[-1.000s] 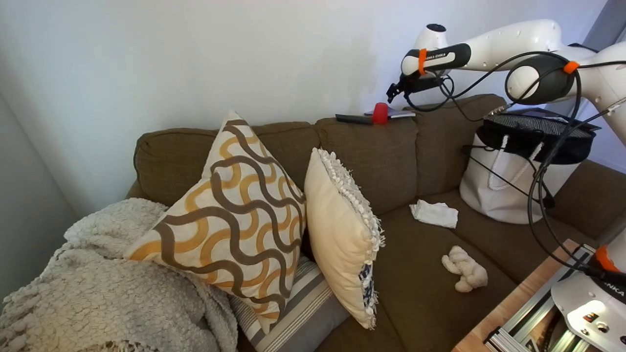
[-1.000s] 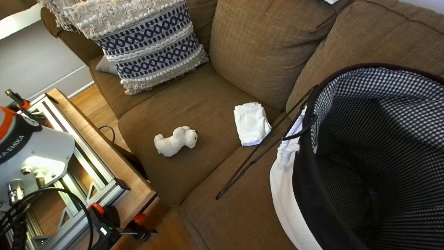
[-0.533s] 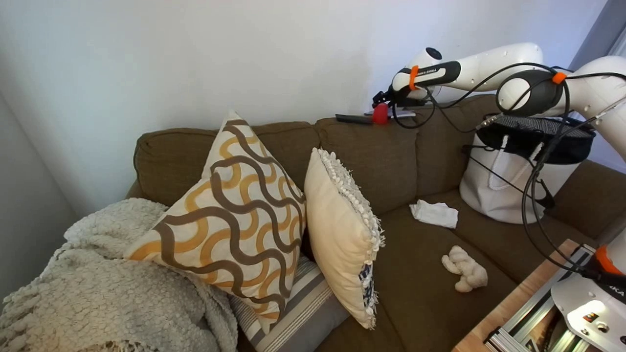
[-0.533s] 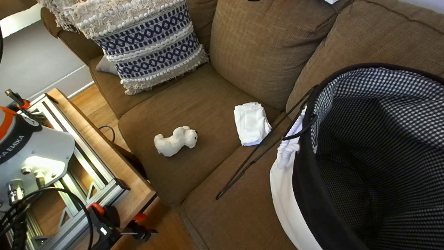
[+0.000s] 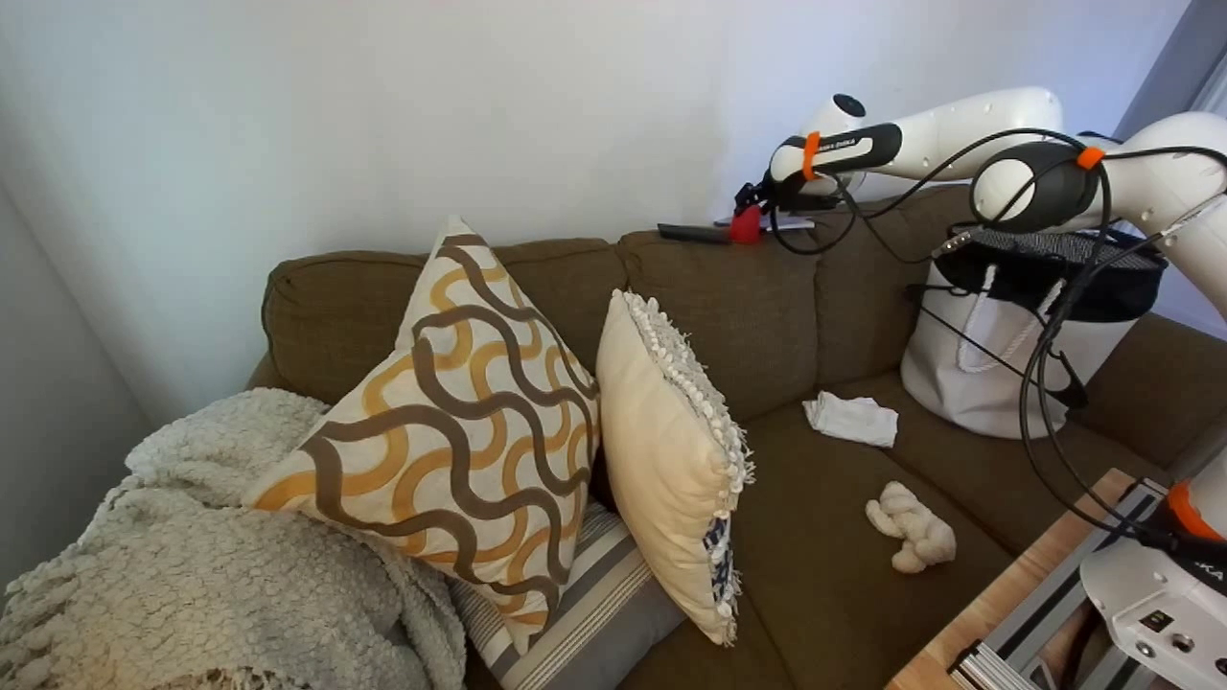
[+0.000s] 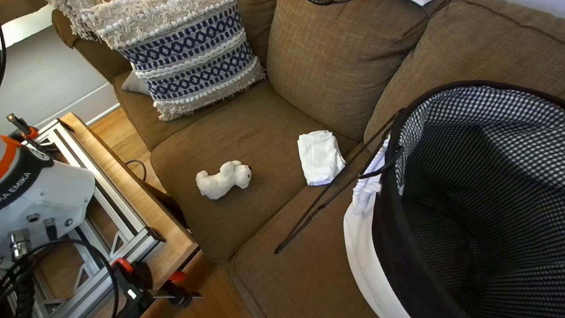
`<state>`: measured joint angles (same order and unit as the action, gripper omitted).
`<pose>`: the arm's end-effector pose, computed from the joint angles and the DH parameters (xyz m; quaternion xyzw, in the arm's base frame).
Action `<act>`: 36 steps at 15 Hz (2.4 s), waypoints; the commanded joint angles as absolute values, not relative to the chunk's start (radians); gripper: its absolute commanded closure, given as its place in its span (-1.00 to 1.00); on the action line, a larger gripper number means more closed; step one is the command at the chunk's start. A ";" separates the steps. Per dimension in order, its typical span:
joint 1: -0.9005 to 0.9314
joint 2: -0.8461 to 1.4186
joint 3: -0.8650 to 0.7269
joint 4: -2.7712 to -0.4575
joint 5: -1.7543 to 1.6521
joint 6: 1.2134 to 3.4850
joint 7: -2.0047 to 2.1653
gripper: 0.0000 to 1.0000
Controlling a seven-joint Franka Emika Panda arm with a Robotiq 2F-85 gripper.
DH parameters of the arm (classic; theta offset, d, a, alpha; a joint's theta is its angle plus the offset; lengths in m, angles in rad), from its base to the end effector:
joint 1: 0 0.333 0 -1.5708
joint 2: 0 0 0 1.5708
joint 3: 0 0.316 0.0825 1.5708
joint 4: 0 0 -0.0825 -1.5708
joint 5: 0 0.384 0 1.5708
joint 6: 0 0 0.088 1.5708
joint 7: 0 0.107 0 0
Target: Pick up the red cup and put it on the middle cushion on the seat of the couch
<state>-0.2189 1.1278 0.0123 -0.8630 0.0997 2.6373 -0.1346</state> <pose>0.8203 -0.1799 0.2802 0.9447 -0.0729 0.3196 0.0136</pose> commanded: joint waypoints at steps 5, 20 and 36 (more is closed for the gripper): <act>-0.147 1.180 -0.143 -0.784 0.029 2.611 -0.016 0.16; -0.026 0.680 -0.124 -1.271 -0.052 2.254 0.057 0.16; -0.138 0.638 0.184 -1.878 0.455 2.431 -0.190 -0.34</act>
